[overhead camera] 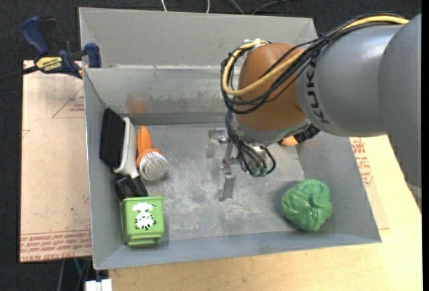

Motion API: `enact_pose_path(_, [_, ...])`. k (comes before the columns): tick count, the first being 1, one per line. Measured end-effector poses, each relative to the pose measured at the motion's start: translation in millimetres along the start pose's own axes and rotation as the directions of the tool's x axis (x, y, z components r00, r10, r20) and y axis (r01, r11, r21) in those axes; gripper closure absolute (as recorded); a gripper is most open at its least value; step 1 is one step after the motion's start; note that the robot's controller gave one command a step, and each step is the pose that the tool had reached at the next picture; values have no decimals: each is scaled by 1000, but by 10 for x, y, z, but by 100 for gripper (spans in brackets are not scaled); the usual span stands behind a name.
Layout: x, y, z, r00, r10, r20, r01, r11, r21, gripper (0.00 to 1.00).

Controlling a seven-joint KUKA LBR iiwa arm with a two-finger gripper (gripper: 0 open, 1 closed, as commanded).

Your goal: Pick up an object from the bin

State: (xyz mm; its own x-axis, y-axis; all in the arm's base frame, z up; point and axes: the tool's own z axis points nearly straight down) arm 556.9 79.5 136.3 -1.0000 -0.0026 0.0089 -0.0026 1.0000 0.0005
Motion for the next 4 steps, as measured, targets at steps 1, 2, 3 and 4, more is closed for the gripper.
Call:
enact_pose_path(1, [-19,-3,-37,1000,2,7,-2,1000,0,0])
enact_pose_path(2, [-196,916,438,1000,18,6,-18,1000,-1,0])
enact_pose_path(3, [-320,1039,289,1000,-1,8,1,1000,1,0])
enact_pose_path(4, [-232,1663,369,994,-111,10,111,994,13,0])
